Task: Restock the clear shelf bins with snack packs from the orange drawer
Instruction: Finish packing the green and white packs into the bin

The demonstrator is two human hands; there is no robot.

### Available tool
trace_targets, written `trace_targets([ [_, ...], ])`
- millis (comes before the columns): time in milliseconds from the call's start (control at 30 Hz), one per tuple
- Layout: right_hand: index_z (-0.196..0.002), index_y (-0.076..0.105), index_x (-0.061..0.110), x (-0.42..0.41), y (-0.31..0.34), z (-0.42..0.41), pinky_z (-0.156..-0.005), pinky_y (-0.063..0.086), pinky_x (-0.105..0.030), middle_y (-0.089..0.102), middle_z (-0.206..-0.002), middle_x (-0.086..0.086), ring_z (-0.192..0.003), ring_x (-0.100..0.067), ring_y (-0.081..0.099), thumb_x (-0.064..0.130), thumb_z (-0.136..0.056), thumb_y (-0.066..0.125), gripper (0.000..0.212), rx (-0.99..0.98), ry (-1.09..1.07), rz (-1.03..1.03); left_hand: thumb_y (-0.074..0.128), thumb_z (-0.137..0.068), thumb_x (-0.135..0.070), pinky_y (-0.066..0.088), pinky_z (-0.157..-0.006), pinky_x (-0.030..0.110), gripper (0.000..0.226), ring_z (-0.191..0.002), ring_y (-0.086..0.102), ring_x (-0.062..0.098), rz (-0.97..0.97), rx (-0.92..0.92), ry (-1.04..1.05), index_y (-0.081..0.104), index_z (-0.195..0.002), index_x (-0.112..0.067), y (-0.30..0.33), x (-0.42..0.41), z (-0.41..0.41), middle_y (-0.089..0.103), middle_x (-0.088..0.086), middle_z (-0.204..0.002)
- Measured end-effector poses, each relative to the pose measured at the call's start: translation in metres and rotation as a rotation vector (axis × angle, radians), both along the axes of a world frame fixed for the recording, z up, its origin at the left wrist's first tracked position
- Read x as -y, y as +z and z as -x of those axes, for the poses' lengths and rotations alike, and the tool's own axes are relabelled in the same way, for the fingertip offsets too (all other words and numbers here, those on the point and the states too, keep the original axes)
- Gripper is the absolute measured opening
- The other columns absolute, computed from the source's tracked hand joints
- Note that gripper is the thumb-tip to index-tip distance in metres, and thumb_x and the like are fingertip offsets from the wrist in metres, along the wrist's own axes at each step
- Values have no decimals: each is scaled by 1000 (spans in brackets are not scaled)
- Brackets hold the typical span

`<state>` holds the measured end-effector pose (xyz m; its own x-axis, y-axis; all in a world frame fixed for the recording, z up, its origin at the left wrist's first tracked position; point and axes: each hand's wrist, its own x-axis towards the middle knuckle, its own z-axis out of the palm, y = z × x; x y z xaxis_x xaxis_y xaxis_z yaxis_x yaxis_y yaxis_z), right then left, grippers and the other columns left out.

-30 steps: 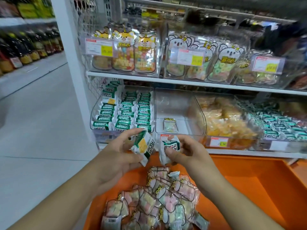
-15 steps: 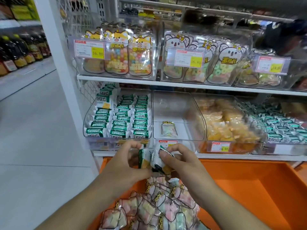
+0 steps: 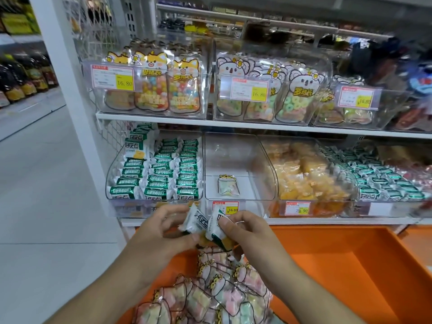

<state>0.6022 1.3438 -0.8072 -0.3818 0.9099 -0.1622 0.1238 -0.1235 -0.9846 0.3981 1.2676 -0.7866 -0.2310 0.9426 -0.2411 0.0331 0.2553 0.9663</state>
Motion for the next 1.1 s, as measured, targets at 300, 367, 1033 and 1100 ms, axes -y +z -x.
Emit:
trace_targets([
  [300, -106, 68, 18, 3, 1, -1, -70, 52, -43, 49, -82, -9, -75, -28, 63, 38, -88, 82, 30, -19, 35, -15, 90, -79, -15, 50, -108, 51, 56, -104, 76, 18, 37, -51, -53, 66, -122, -40, -2, 3, -5, 81, -4, -108],
  [367, -102, 69, 29, 4, -1, 1, -69, 48, -47, 47, -81, -3, -76, -27, 61, 46, -81, 87, 32, 34, 11, -42, 87, -83, -10, 50, -109, 49, 57, -106, 75, 15, 44, -44, -110, 63, -127, -38, -2, 5, -8, 80, -4, -109],
  [1033, -95, 71, 10, -25, -93, -58, -69, 57, -37, 73, -88, -11, -81, -23, 69, 3, -95, 64, 10, 610, 183, 109, 97, -71, -20, 64, -88, 39, 59, -99, 77, 16, 277, -11, -102, 67, -122, -24, -110, -24, -16, 77, 0, -112],
  [1100, -96, 72, 13, -26, -131, -74, -71, 57, -41, 74, -90, -11, -81, -24, 68, 6, -93, 71, 7, 749, 267, 155, 99, -67, -24, 64, -89, 41, 63, -98, 77, 16, 326, -3, -108, 67, -121, -26, -136, -31, -24, 78, -2, -112],
])
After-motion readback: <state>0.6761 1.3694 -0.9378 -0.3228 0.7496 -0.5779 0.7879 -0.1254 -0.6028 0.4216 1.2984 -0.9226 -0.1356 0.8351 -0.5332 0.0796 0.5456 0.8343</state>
